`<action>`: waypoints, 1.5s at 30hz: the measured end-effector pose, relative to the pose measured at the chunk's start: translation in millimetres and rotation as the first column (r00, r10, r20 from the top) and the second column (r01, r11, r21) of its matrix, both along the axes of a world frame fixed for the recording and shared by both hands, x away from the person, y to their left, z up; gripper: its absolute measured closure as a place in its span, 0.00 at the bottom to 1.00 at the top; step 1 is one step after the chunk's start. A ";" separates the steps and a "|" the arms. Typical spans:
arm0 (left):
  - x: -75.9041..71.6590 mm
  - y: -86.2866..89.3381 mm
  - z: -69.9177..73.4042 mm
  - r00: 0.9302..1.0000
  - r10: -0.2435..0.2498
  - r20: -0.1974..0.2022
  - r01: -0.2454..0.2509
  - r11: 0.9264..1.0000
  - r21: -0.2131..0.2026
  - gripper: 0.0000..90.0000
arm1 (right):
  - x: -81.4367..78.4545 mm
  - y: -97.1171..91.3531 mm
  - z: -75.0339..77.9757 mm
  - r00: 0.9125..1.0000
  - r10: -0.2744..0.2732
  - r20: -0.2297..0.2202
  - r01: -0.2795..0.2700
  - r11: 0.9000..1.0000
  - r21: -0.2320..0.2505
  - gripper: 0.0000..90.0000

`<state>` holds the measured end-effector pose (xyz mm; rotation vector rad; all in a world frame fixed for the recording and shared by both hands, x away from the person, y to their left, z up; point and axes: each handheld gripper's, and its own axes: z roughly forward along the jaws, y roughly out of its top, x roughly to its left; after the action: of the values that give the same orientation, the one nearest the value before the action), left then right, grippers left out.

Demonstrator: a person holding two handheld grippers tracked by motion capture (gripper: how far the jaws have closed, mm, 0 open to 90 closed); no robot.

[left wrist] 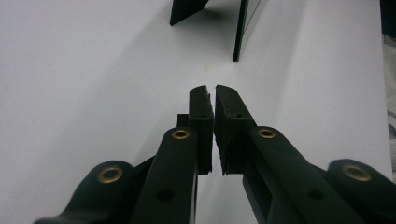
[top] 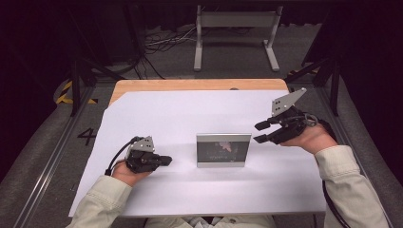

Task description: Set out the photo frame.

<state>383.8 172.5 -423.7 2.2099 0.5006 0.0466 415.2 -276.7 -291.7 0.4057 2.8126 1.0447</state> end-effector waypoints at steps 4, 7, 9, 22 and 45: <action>0.3 1.0 0.0 1.000 0.012 -0.002 -0.012 1.000 -0.007 0.93 | -2.1 -6.3 -2.5 1.000 -0.018 0.002 0.018 1.000 0.001 0.57; 1.0 2.8 -0.1 1.000 0.026 0.002 -0.026 1.000 -0.011 0.92 | -3.5 -10.9 -6.5 1.000 -0.030 0.005 0.030 1.000 0.007 0.57; 0.8 3.4 -0.3 0.999 0.035 0.001 -0.035 0.999 -0.015 0.92 | -4.1 -13.2 -9.4 0.999 -0.038 -0.001 0.038 0.999 0.013 0.57; 2.7 8.7 0.0 0.997 0.072 0.012 -0.072 0.997 -0.034 0.88 | -8.2 -27.3 -25.7 0.997 -0.082 -0.010 0.082 0.996 0.044 0.57; 3.2 12.9 0.2 0.994 0.104 0.026 -0.102 0.993 -0.051 0.88 | -14.7 -41.2 -73.5 0.988 -0.136 -0.075 0.143 0.986 0.088 0.57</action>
<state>387.0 185.4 -423.5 2.1304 0.5935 0.1191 400.5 -317.9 -365.3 0.6508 2.7536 1.1554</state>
